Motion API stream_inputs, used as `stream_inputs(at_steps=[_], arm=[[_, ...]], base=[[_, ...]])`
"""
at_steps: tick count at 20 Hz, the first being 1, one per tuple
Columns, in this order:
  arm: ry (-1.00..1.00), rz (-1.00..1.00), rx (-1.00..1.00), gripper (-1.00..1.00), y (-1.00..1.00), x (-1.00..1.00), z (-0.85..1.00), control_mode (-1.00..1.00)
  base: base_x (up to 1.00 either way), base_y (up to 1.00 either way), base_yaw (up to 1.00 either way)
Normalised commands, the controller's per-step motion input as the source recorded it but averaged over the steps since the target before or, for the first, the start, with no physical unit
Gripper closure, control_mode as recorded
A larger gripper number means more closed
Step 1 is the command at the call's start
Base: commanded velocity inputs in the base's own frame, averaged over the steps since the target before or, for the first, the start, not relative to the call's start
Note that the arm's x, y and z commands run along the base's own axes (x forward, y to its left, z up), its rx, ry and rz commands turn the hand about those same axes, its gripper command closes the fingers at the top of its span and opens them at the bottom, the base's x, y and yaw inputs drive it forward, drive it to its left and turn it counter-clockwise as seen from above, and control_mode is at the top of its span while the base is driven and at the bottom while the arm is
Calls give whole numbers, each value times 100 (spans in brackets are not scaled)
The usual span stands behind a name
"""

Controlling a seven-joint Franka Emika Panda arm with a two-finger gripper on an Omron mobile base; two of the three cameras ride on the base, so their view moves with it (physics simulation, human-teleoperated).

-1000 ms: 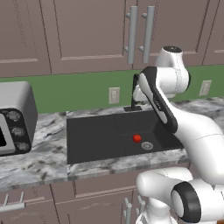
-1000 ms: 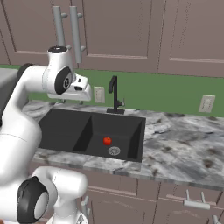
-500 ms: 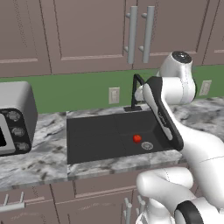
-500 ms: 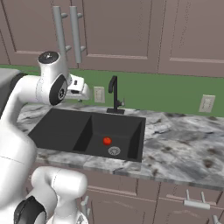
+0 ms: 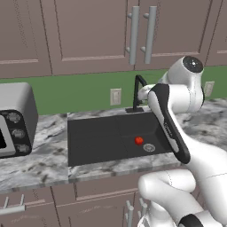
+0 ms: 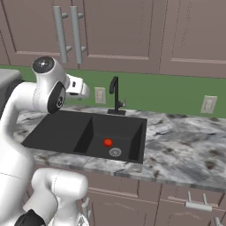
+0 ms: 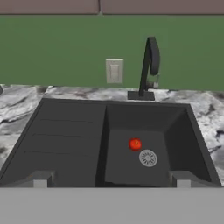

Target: Open the cabinet, pick the kettle from the cabinet, and place it in the sink.

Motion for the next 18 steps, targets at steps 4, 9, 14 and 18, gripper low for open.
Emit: stream_inputs(at_steps=[4,9,14,18], arm=[[-9,0,0,-100,0,-3,35,-100],[-7,0,0,-100,0,-3,30,-100],[-2,0,0,-100,0,-2,27,-100],[-1,0,0,-100,0,-2,26,-100]], base=[[0,0,0],[0,0,0],[0,0,0],[0,0,0]])
